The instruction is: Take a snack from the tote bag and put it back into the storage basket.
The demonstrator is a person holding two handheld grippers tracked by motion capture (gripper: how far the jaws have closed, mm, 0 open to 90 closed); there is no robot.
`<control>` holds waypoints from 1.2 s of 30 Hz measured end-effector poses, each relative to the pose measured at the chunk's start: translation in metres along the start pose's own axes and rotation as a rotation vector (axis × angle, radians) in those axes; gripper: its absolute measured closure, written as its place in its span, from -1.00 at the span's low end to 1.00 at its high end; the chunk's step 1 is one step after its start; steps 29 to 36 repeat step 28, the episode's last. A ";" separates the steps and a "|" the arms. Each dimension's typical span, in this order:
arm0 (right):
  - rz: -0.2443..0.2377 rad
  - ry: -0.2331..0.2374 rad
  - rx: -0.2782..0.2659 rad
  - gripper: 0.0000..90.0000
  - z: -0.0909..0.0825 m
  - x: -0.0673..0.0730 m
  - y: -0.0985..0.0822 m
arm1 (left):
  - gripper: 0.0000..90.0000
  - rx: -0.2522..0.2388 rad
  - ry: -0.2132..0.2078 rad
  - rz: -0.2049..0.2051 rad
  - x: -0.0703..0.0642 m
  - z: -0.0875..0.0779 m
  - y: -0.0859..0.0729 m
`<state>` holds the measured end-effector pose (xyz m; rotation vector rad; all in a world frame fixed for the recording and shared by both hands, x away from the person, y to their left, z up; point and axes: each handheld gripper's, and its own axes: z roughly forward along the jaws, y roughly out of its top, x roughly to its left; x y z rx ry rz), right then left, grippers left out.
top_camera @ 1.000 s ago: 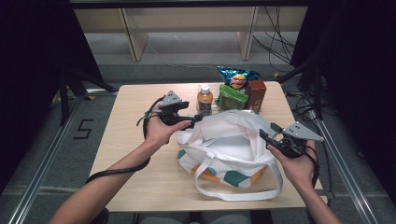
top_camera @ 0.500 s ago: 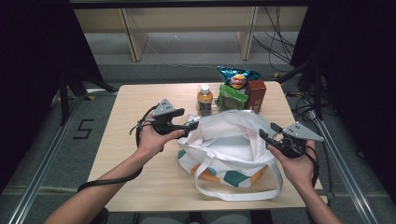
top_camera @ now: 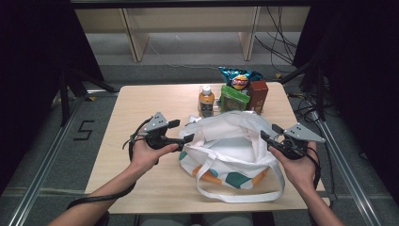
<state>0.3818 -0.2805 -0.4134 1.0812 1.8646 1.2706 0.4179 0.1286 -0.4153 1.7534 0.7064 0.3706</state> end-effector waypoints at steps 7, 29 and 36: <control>0.007 0.007 0.003 0.07 0.000 0.000 0.000 | -0.59 0.012 0.014 -0.011 0.001 -0.012 -0.014; 0.020 0.006 0.012 0.04 0.001 0.000 -0.003 | -0.59 0.003 0.036 -0.025 0.007 -0.033 -0.035; 0.020 0.006 0.012 0.04 0.001 0.000 -0.003 | -0.59 0.003 0.036 -0.025 0.007 -0.033 -0.035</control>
